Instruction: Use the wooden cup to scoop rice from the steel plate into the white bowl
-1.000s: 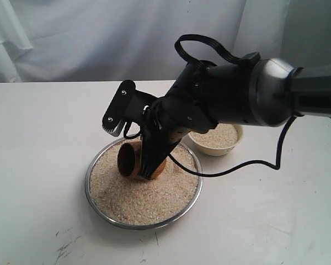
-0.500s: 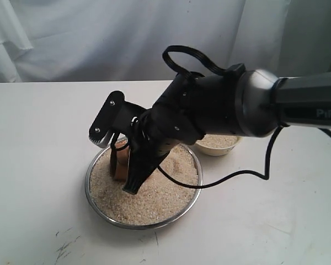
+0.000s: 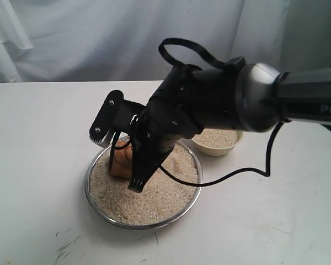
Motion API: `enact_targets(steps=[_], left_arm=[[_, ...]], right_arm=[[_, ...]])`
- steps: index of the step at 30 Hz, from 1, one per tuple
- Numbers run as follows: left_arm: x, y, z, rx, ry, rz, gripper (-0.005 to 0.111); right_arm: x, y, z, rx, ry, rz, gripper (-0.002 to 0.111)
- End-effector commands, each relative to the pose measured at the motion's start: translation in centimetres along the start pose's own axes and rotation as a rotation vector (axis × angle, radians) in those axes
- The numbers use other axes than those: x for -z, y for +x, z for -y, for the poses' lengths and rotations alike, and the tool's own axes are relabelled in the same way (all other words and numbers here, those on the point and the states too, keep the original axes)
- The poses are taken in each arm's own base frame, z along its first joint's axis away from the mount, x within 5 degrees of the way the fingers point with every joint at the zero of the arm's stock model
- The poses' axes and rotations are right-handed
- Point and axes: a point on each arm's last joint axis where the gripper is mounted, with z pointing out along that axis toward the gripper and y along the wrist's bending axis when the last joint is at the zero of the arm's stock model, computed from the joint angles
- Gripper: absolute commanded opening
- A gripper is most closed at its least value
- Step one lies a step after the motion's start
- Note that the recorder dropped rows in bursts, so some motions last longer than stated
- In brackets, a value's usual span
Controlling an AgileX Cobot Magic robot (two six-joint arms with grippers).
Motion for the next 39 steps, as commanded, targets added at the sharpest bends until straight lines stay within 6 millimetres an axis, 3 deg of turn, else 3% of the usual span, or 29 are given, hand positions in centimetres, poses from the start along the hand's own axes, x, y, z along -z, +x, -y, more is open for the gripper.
enact_targets(steps=[1,4,8,14,19,21,26,34,39], left_arm=[[0.0,0.0,0.0,-0.001,0.003,0.012,0.000],[0.0,0.0,0.0,-0.001,0.003,0.012,0.000],[0.0,0.0,0.0,-0.001,0.003,0.012,0.000],[0.0,0.0,0.0,-0.001,0.003,0.012,0.000],[0.0,0.0,0.0,-0.001,0.003,0.012,0.000],[0.0,0.0,0.0,-0.001,0.003,0.012,0.000],[0.0,0.0,0.0,-0.001,0.003,0.012,0.000],[0.0,0.0,0.0,-0.001,0.003,0.012,0.000],[0.0,0.0,0.0,-0.001,0.003,0.012,0.000]], right_arm=[[2.1,0.0,1.2,-0.019,0.015,0.007,0.000],[2.2,0.9,1.8,0.022,-0.019,-0.030,0.001],[2.0,1.9,2.6,0.092,-0.101,-0.029,0.011],[1.8,3.1,3.7,0.161,-0.221,0.025,0.036],[1.7,3.1,4.5,0.085,-0.197,0.061,0.065],[1.7,3.0,4.9,0.051,-0.153,0.067,0.072],[1.5,3.5,6.1,-0.149,-0.027,0.015,0.072],[0.9,2.9,5.3,0.002,-0.156,0.137,0.064],[1.0,2.9,6.2,0.085,-0.193,0.271,0.063]])
